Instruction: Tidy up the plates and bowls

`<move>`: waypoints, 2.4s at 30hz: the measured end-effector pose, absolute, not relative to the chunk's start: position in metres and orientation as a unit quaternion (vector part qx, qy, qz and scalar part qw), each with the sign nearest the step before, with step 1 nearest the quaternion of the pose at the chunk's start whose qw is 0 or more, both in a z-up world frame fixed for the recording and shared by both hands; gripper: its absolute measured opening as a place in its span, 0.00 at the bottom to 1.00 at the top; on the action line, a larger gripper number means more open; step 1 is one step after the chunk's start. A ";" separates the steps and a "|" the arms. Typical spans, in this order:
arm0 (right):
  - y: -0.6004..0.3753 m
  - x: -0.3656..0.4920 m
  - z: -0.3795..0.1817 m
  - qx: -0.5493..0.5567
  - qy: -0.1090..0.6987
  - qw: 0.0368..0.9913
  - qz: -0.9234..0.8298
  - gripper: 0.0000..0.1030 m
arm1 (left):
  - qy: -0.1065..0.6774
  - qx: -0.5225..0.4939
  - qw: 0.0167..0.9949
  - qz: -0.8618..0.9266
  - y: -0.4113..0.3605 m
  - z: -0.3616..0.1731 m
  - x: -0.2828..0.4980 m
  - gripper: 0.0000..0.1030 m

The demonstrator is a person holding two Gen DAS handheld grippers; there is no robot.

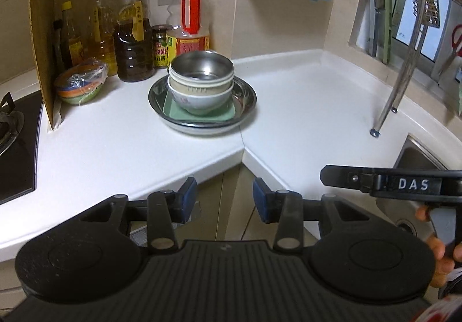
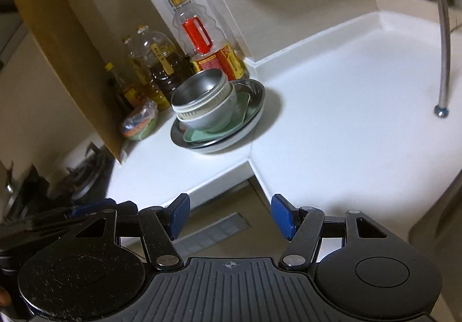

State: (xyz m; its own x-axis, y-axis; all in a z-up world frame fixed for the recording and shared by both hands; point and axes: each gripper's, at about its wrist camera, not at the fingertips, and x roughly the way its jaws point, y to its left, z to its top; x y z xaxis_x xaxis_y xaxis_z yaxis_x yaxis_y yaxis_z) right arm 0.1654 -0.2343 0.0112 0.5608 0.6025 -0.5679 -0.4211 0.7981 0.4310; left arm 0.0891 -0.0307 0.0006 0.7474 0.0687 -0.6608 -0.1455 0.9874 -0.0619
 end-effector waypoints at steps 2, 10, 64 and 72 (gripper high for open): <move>-0.234 0.158 0.011 0.111 0.364 0.878 0.290 0.61 | 0.354 -0.056 0.932 0.057 -0.032 0.000 0.087 0.38; -0.226 0.139 0.003 0.087 0.377 0.874 0.294 0.61 | 0.377 -0.070 0.922 0.049 -0.028 -0.011 0.079 0.38; -0.220 0.114 -0.003 0.063 0.384 0.882 0.265 0.61 | 0.378 -0.065 0.924 0.015 -0.027 -0.014 0.057 0.38; -0.220 0.115 -0.003 0.060 0.384 0.882 0.266 0.61 | 0.377 -0.065 0.924 0.016 -0.027 -0.014 0.057 0.38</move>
